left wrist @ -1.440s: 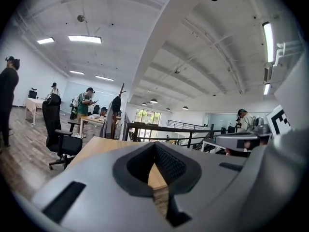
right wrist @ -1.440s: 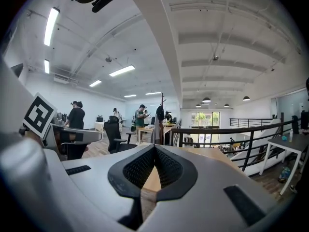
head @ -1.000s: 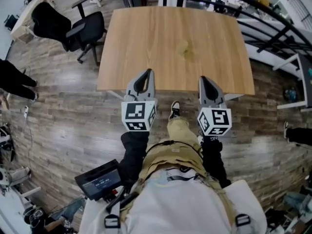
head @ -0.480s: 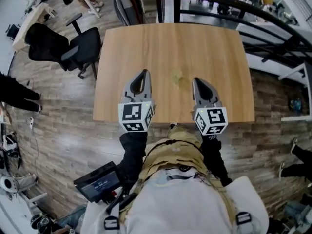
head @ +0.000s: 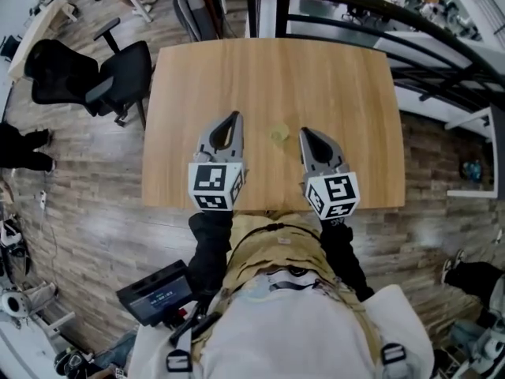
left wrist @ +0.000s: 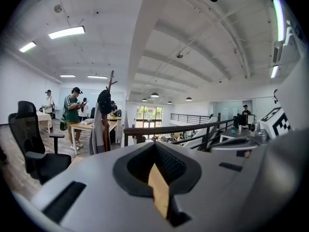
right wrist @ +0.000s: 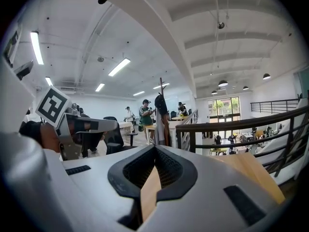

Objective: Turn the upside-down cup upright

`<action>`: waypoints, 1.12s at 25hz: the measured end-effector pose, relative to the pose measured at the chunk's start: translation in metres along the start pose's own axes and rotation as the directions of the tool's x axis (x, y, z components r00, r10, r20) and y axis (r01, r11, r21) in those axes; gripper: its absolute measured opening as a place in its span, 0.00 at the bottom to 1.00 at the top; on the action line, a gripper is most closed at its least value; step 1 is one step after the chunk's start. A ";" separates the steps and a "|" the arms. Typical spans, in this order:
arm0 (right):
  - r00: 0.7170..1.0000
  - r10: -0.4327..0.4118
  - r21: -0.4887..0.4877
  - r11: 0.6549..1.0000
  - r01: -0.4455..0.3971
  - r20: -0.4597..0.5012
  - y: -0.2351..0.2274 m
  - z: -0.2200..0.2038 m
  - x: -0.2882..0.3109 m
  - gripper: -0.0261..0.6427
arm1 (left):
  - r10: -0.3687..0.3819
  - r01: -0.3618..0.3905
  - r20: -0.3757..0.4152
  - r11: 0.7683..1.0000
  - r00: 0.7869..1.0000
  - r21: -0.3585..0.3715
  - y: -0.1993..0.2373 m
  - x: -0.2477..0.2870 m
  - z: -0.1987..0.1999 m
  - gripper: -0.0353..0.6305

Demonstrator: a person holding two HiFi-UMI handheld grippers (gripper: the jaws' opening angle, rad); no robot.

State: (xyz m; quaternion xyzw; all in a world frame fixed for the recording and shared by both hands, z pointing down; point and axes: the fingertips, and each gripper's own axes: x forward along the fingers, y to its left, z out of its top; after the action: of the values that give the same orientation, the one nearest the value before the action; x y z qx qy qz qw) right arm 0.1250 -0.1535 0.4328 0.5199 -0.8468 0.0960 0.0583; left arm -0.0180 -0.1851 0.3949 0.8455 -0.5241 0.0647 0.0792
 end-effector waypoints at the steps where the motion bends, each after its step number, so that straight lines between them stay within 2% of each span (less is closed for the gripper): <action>1: 1.000 -0.004 0.001 1.000 0.004 -0.008 -0.001 -0.003 0.004 0.07 | -0.011 0.011 -0.009 1.000 1.000 0.001 0.001 0.004 -0.004 0.05; 6: 0.998 -0.015 -0.007 1.000 0.015 -0.065 0.000 -0.020 0.027 0.07 | -0.011 0.007 -0.106 0.999 0.994 -0.040 0.022 0.028 -0.046 0.05; 10: 0.989 -0.020 0.017 1.000 0.023 -0.147 -0.001 -0.056 0.038 0.07 | -0.019 0.008 -0.216 0.999 0.976 -0.053 0.022 0.044 -0.099 0.05; 18: 0.947 -0.031 0.045 0.998 0.047 -0.321 -0.005 -0.137 0.049 0.07 | -0.037 0.002 -0.413 0.996 0.910 -0.087 0.015 0.046 -0.192 0.05; 25: 0.904 -0.040 0.041 0.997 0.063 -0.426 -0.010 -0.189 0.055 0.07 | -0.032 -0.008 -0.519 0.997 0.854 -0.073 0.027 0.043 -0.243 0.05; 28: 0.899 -0.027 0.055 0.997 0.057 -0.437 -0.012 -0.196 0.060 0.07 | -0.036 -0.002 -0.531 0.997 0.846 -0.072 0.028 0.047 -0.248 0.05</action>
State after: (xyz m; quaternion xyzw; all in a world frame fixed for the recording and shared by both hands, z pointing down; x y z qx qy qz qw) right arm 0.1083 -0.1671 0.6368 0.5052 -0.7972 0.2367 0.2309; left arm -0.0286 -0.1882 0.6484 0.7958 -0.4761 0.2772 0.2515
